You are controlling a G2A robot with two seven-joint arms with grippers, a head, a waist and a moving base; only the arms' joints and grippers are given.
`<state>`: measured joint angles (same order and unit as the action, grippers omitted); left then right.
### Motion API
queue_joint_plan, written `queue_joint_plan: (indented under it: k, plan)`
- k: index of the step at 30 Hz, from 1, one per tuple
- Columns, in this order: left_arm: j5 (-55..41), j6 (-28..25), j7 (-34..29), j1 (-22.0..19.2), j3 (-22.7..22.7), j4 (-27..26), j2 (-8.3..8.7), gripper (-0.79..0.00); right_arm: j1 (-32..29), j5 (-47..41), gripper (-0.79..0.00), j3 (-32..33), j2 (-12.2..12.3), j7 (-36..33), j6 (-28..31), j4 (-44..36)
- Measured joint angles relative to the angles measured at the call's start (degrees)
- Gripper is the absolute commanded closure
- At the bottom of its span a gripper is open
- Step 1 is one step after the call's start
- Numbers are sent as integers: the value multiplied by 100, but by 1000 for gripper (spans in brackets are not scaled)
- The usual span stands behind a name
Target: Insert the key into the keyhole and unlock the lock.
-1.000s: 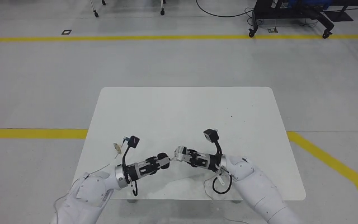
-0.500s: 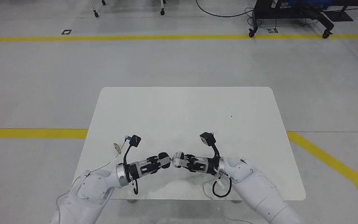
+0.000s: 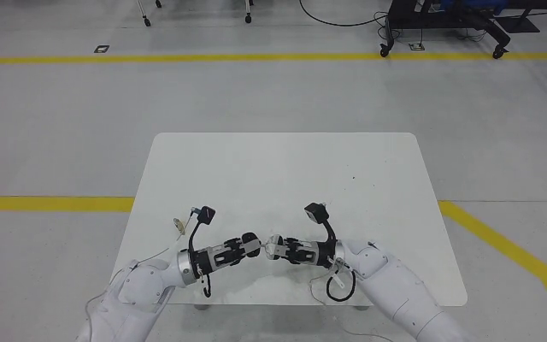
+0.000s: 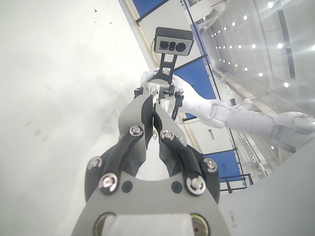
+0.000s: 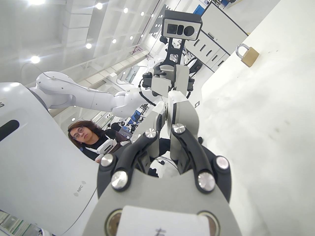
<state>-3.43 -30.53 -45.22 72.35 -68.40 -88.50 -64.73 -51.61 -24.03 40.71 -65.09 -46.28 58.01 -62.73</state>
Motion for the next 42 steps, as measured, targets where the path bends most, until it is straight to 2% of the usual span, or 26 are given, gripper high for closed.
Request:
queue_joint_plan:
  k: [1,2,7,13,19,23,27,30,34,37,42]
  plan:
    - [-18,-5,0,8,-3,0,2,-628,9,-7,0,-7,5,0,0,-1]
    - [-56,-11,-5,18,-9,0,6,-785,20,-15,0,-10,11,0,0,-1]
    - [-175,-47,-19,80,-114,19,35,-785,53,-53,0,19,27,0,0,18]
    - [-199,-91,18,319,-625,-186,143,-785,-12,-76,0,238,50,0,-1,53]
    - [384,70,-82,725,-1587,-1013,327,-785,-294,-130,0,735,103,37,-1,78]
    - [1415,355,-264,1075,-2366,-1830,460,-785,-321,-114,0,790,105,55,-1,84]
    - [2822,934,-605,1270,-2802,-2675,550,-785,-320,-115,0,787,105,54,-1,84]
    - [3858,1638,-855,1301,-2835,-3035,582,-785,-320,-115,0,787,105,54,-1,84]
    - [5332,2555,-1244,1194,-2518,-3042,602,-785,-320,-115,0,787,105,54,-1,84]
    - [5819,3210,-1400,999,-2201,-2792,571,-785,-320,-115,0,787,105,54,-1,84]
    - [5818,4112,-1581,416,-1742,-2013,493,-785,-320,-115,0,787,105,54,-1,84]
